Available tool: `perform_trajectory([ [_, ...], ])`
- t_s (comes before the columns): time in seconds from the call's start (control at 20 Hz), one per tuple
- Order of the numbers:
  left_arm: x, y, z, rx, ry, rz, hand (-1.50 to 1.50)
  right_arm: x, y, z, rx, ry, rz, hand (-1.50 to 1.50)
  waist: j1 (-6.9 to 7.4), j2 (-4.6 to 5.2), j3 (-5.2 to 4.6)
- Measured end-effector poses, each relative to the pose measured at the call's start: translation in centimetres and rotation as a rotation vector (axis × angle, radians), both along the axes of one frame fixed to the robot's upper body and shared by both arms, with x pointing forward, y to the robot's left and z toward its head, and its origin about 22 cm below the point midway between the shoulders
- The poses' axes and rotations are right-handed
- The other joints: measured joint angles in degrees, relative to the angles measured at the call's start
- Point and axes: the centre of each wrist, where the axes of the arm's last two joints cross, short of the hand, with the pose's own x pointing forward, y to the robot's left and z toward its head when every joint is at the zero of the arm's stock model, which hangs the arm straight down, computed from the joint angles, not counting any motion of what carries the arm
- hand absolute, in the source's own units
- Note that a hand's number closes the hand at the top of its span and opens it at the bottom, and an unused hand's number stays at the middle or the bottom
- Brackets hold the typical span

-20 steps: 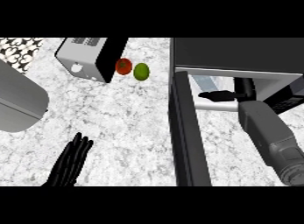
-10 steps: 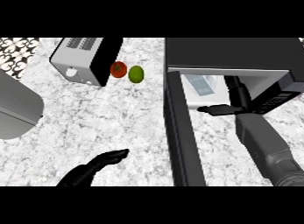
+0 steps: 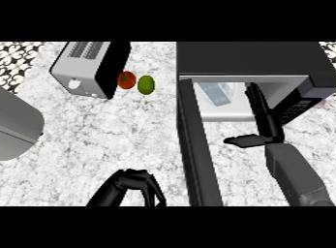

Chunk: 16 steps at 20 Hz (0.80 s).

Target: Pick up the milk, place it into the microwave and close the microwave

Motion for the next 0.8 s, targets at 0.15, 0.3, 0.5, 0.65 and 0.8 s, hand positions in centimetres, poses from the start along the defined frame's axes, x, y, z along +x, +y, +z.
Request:
perform_trajectory([
  [0.15,1.1,-0.8,-0.8,0.061,0.001,-0.023,1.50,-1.4,-1.3,-0.6,-0.010,0.001,0.015,-1.50,-0.81,-0.12,-0.04],
  [0.3,1.6,-2.1,-2.1,0.108,0.030,-0.090,1.50,-3.3,-2.9,-1.3,-0.026,0.005,0.010,-1.50,-1.85,-0.12,-0.11],
  [0.5,2.3,-4.2,-3.2,0.146,0.062,-0.156,1.50,-5.5,-5.4,-1.0,-0.041,-0.006,-0.008,-1.50,-2.65,-0.02,-0.13],
  [0.65,2.2,-5.5,-4.3,0.140,0.084,-0.196,1.50,-7.7,-7.3,-0.5,-0.039,-0.012,-0.025,-1.50,-2.80,0.05,-0.18],
  [0.8,2.1,-7.1,-5.2,0.147,0.098,-0.241,1.50,-9.6,-8.1,0.4,-0.025,-0.029,-0.033,-1.50,-3.15,0.11,-0.22],
])
